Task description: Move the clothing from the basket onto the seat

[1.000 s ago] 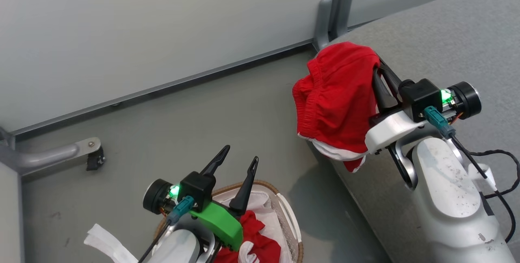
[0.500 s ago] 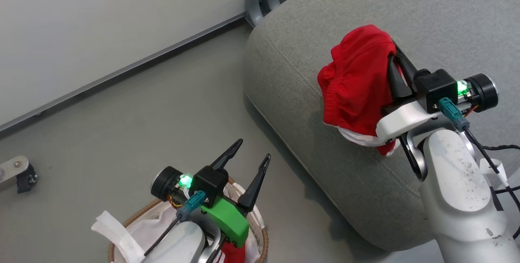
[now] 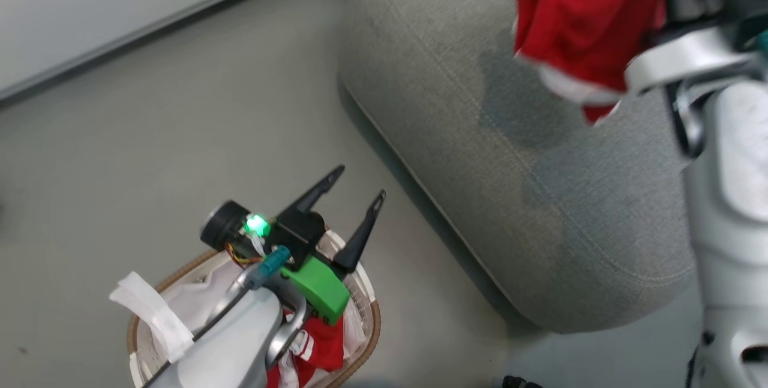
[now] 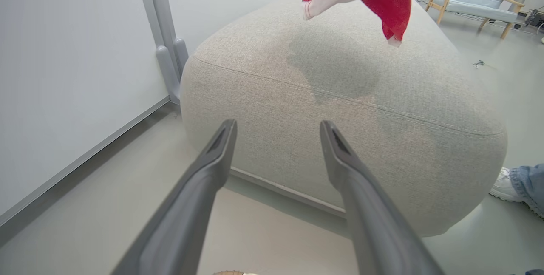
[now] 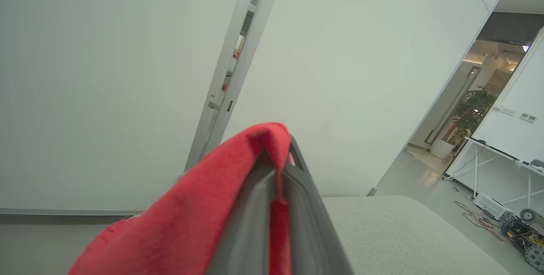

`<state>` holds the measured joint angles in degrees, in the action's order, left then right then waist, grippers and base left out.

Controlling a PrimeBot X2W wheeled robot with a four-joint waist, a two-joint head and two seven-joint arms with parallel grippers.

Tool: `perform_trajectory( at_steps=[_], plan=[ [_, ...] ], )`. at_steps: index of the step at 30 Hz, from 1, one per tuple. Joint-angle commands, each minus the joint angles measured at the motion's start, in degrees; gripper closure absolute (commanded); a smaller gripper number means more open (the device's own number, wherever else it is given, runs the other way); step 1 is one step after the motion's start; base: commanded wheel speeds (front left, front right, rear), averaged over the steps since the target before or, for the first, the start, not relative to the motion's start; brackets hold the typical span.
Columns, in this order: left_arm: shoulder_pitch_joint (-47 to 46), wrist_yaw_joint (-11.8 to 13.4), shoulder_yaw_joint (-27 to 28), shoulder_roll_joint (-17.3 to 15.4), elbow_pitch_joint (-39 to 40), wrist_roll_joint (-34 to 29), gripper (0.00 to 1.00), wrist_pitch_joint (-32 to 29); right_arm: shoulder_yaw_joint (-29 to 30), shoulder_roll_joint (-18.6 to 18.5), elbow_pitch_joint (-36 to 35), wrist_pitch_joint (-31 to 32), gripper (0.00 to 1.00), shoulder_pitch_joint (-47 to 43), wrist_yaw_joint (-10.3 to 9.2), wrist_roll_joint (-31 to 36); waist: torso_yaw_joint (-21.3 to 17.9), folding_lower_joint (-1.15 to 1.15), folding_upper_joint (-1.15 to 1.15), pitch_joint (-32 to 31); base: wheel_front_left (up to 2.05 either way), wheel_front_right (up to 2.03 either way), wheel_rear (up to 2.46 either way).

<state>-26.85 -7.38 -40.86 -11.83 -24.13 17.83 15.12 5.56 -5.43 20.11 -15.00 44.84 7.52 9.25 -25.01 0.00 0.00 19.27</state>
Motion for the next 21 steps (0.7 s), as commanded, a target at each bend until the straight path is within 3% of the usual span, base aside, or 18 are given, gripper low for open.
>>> perform_trajectory(
  at_steps=[1,8,14,21],
  plan=[
    [-2.1,-0.2,0.0,-1.0,0.4,-0.3,0.0,0.0,1.2,-1.5,0.0,-0.3,1.0,3.0,-0.07,0.5,3.2,0.0,0.0,7.0,0.0,0.0,0.0],
    [-8.0,-0.2,0.0,-2.7,1.6,-1.8,0.0,0.1,6.5,-7.9,2.9,-0.3,1.0,13.5,-0.06,2.3,8.4,0.0,0.0,16.5,0.0,0.0,0.0],
    [-10.6,-0.2,0.2,-3.2,2.7,-2.8,0.0,0.1,11.9,-11.0,9.1,-0.3,1.0,17.1,-0.07,3.7,11.6,0.0,0.0,21.3,0.0,0.0,0.0],
    [-12.0,-0.2,0.1,-3.1,3.3,-4.2,0.0,0.1,15.5,-10.1,15.2,-0.3,1.0,14.9,-0.07,7.2,13.5,0.0,0.0,24.0,0.0,0.0,0.0]
  ],
)
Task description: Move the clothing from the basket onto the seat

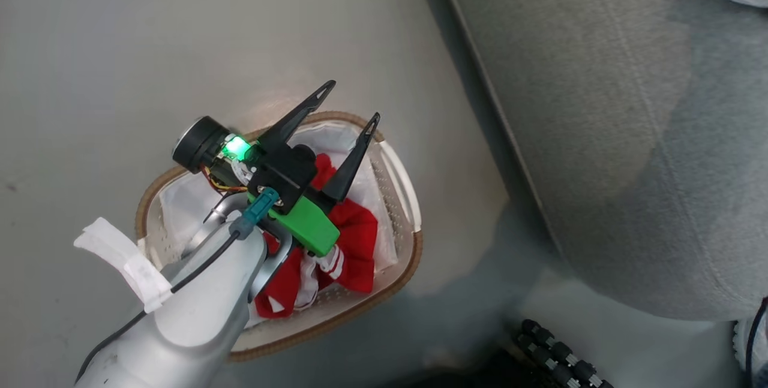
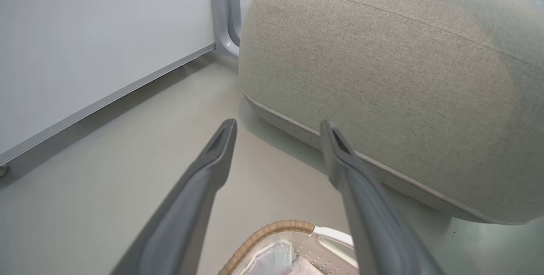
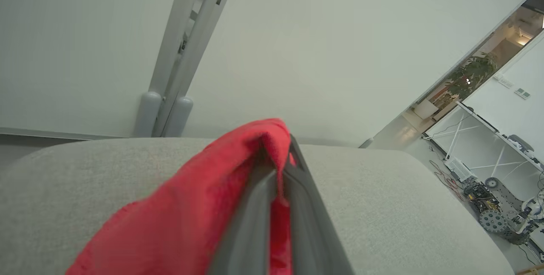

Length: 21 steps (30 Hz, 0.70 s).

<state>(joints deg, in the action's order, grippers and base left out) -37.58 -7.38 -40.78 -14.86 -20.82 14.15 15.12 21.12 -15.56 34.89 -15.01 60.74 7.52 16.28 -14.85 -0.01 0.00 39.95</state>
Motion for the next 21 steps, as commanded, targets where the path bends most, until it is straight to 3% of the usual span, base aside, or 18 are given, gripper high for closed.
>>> perform_trajectory(
  at_steps=[1,5,7,8,9,21],
  plan=[
    [-1.3,-0.2,-0.3,0.0,-0.2,-0.9,0.0,0.1,0.0,-0.1,0.7,-0.3,1.0,-1.4,-0.07,0.2,3.4,0.01,0.0,3.4,0.0,0.0,0.0],
    [-1.2,-0.1,-0.5,0.6,-0.5,-1.5,0.0,0.0,0.4,0.6,1.4,-0.3,1.0,-3.3,-0.06,-0.3,3.4,0.01,0.0,3.7,0.0,0.0,0.0],
    [-1.1,-0.1,-0.4,0.9,-0.7,-1.6,0.0,0.0,-0.3,1.0,1.0,-0.3,0.64,-4.5,-0.07,-0.9,3.3,0.01,0.0,3.6,0.0,0.0,0.0],
    [-1.0,-0.1,-0.3,1.1,-0.8,-1.7,0.0,0.1,-0.6,0.8,0.5,-0.3,0.15,-5.1,-0.07,-1.2,3.3,0.01,0.0,3.5,0.0,0.0,0.0],
    [-1.0,-0.1,-0.3,1.3,-0.9,-1.8,0.0,0.1,-1.0,0.6,0.1,-0.3,0.0,-5.6,-0.07,-1.5,3.3,0.01,0.0,3.3,0.0,0.0,0.0],
    [2.1,0.1,3.4,2.8,-0.5,-0.2,0.0,0.1,-4.5,0.1,-5.5,-0.3,0.0,-13.1,-0.07,-4.4,3.7,0.01,0.0,-3.2,0.0,0.0,0.0]
  ],
)
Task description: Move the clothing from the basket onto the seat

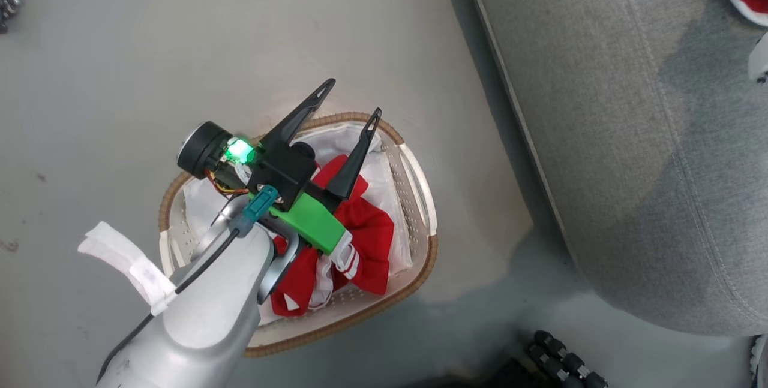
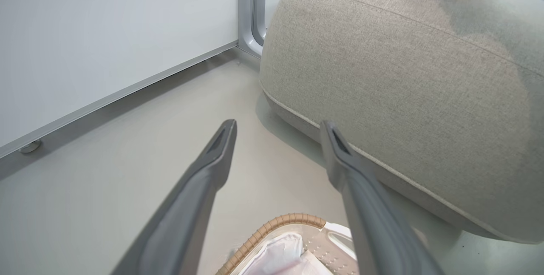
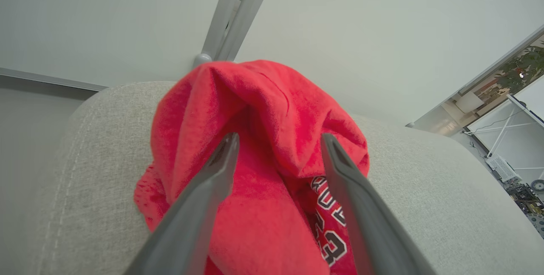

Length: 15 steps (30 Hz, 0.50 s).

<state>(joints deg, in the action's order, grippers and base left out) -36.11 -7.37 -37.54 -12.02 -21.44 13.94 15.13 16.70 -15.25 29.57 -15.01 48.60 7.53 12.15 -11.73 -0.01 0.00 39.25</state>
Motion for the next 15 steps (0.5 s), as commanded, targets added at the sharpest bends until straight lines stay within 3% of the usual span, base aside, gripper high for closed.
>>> perform_trajectory(
  at_steps=[1,8,15],
  plan=[
    [1.1,0.0,0.8,0.3,0.3,0.3,0.0,0.0,-0.6,-0.3,-0.5,-0.3,0.0,-1.5,-0.08,-0.4,0.8,0.01,0.0,-3.5,0.0,0.0,0.0],
    [5.3,0.1,5.6,2.6,0.8,1.5,0.0,0.0,-5.0,0.6,-1.5,-0.3,0.0,-4.1,-0.08,-1.7,2.9,0.01,0.0,-11.8,0.0,0.0,0.0],
    [12.7,0.7,14.0,5.8,1.7,3.0,0.0,0.0,-9.5,3.5,-1.4,-0.3,0.0,-8.0,-0.07,-5.5,6.2,0.01,0.0,-20.3,0.0,0.0,0.0]
  ],
)
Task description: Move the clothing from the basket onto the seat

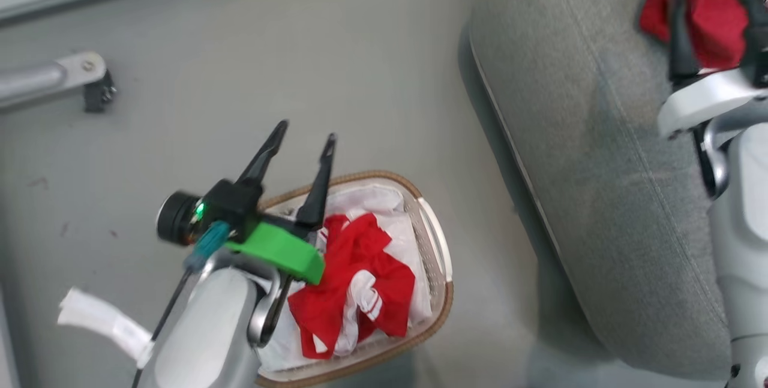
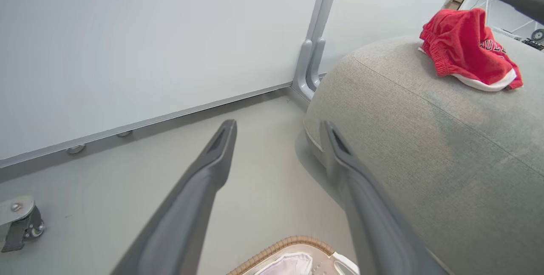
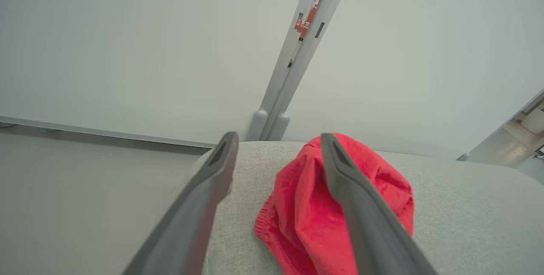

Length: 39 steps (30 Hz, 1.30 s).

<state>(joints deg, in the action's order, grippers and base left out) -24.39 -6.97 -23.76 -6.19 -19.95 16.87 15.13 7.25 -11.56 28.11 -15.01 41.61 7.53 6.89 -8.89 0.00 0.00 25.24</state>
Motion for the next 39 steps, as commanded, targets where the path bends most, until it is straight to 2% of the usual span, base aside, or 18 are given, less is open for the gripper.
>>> perform_trajectory(
  at_steps=[1,11,19,25,39],
  plan=[
    [2.3,0.3,1.8,0.4,0.5,0.3,0.0,0.0,-0.8,0.3,0.3,-0.3,0.0,-1.8,-0.08,-0.7,3.9,0.0,0.0,-7.5,0.0,0.0,0.0],
    [11.7,0.6,13.1,2.2,0.8,-1.0,0.0,0.0,-3.3,6.4,-2.3,-0.3,0.0,-9.7,-0.07,-5.1,8.1,0.0,0.0,-15.1,0.0,0.0,0.0],
    [16.9,0.6,19.4,2.9,0.2,-1.6,0.0,0.0,-5.3,8.6,-5.3,-0.3,0.0,-18.8,-0.07,-7.1,9.8,0.0,0.0,-18.9,0.0,0.0,0.0],
    [20.3,0.2,21.0,3.2,-0.2,-1.5,0.0,0.0,-8.1,8.5,-6.3,-0.3,0.0,-25.1,-0.07,-11.6,10.5,0.0,0.0,-21.3,0.0,0.0,0.0],
    [24.3,1.0,21.0,3.3,-0.6,0.7,0.0,0.0,-8.3,8.6,-8.4,-0.3,0.0,-31.7,-0.07,-13.0,10.0,0.0,0.0,-23.9,0.0,0.0,0.0]
  ],
)
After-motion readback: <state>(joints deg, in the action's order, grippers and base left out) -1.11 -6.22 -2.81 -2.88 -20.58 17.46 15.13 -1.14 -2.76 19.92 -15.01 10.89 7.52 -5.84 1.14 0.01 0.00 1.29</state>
